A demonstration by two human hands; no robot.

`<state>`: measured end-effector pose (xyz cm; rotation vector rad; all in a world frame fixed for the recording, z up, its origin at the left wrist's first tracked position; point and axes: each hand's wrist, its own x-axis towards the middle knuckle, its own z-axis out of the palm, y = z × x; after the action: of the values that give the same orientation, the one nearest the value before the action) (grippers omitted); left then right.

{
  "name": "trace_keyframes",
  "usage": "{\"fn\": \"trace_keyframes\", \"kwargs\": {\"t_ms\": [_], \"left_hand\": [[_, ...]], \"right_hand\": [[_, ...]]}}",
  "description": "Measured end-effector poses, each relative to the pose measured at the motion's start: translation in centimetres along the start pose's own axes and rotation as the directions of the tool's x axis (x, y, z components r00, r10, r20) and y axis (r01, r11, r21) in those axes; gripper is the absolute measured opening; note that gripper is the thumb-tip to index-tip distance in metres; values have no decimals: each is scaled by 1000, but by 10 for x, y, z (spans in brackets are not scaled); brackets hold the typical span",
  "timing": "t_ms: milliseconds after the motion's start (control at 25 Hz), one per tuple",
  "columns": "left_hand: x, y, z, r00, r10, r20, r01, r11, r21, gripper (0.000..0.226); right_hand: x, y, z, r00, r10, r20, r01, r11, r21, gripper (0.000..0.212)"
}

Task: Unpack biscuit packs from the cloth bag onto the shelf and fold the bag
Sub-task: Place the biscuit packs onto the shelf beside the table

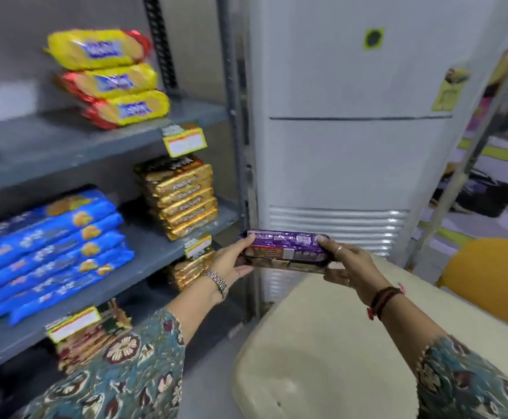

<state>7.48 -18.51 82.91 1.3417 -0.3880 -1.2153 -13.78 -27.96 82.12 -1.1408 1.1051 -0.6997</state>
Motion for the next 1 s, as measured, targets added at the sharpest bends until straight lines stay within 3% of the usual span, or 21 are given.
{"fn": "trace_keyframes", "kwargs": {"t_ms": [120, 320, 520, 680, 880, 1000], "left_hand": [[-34, 63, -38, 990, 95, -108, -96, 995, -12, 13], [-115, 177, -127, 893, 258, -369, -253, 965, 61, 24], [-176, 254, -214, 794, 325, -514, -312, 943, 115, 26], [-181, 295, -302, 780, 326, -534, -246, 945, 216, 31], [-149, 328, -395, 770, 273, -576, -46, 926, 376, 55], [-123, 339, -435, 718, 283, -636, 5, 911, 412, 66]], "right_hand": [[4, -65, 57, 983, -96, 154, 106, 992, -60, 57], [-19, -167, 198, 861, -143, 488, 236, 962, -134, 58], [-45, -223, 336, 725, -198, 660, 354, 929, -110, 40], [-41, -234, 447, 681, -166, 713, 332, 938, -99, 30], [-8, -233, 549, 729, -162, 665, 308, 945, -108, 43], [8, -233, 593, 756, -122, 642, 300, 938, -175, 42]]}}
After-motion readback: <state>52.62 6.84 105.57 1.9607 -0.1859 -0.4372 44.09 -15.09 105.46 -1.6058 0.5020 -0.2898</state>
